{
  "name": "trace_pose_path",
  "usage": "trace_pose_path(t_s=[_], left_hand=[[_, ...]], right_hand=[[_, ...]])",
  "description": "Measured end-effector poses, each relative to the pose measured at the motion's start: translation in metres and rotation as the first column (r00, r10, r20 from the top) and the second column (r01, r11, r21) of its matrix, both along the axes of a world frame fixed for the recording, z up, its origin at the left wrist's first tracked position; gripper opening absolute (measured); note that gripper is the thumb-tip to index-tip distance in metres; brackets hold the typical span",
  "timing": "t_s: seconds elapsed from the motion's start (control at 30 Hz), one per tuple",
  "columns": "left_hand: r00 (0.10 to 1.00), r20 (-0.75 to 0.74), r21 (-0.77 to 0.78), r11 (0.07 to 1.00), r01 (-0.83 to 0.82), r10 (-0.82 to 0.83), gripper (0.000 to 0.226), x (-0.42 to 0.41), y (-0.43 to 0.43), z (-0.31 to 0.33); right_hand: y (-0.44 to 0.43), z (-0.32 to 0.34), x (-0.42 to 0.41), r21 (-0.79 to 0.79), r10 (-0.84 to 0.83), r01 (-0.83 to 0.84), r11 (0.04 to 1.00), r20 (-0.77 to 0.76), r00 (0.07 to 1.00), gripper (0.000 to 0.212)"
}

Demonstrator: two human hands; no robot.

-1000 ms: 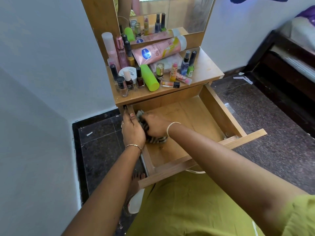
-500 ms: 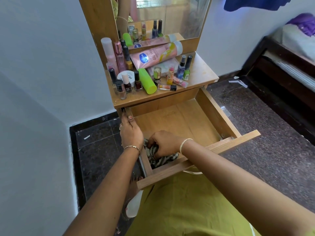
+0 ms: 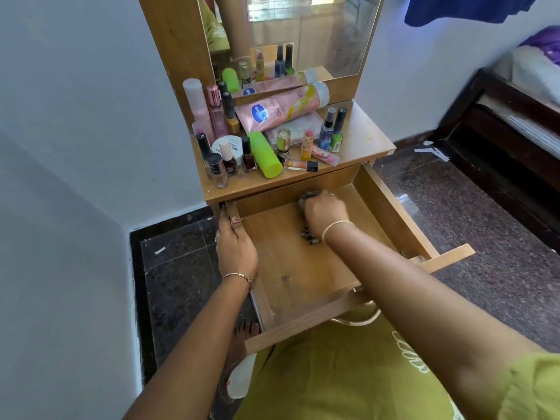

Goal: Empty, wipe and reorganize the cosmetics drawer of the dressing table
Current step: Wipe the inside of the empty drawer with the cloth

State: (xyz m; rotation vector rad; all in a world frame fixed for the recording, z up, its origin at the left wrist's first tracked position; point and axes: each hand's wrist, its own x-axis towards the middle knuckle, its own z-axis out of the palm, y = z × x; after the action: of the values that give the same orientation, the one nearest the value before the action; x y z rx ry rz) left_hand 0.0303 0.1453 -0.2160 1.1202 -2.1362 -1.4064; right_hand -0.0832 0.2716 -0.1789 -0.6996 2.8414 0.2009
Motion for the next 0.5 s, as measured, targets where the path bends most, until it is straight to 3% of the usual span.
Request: trace_pose_path(t_s=[0.1,0.23,0.5], left_hand=[[1.000,0.008,0.002,1.000,0.004,-0.004,0.041,0.001,0.001,0.002],[1.000,0.013,0.001,1.000,0.008,-0.008,0.041,0.001,0.001,0.004],[1.000,0.007,0.002,1.000,0.001,-0.001,0.041,0.002,0.003,0.006]], right_hand=[[0.025,0.001,-0.026,0.060,-0.170,0.168,0.984,0.031,0.985,0.041],[0.039,0.000,-0.040,0.027,-0.298,0.298,0.954,0.031,0.954,0.048],[0.033,0.001,-0.044,0.079,-0.317,0.313,0.946,0.037,0.948,0.047]])
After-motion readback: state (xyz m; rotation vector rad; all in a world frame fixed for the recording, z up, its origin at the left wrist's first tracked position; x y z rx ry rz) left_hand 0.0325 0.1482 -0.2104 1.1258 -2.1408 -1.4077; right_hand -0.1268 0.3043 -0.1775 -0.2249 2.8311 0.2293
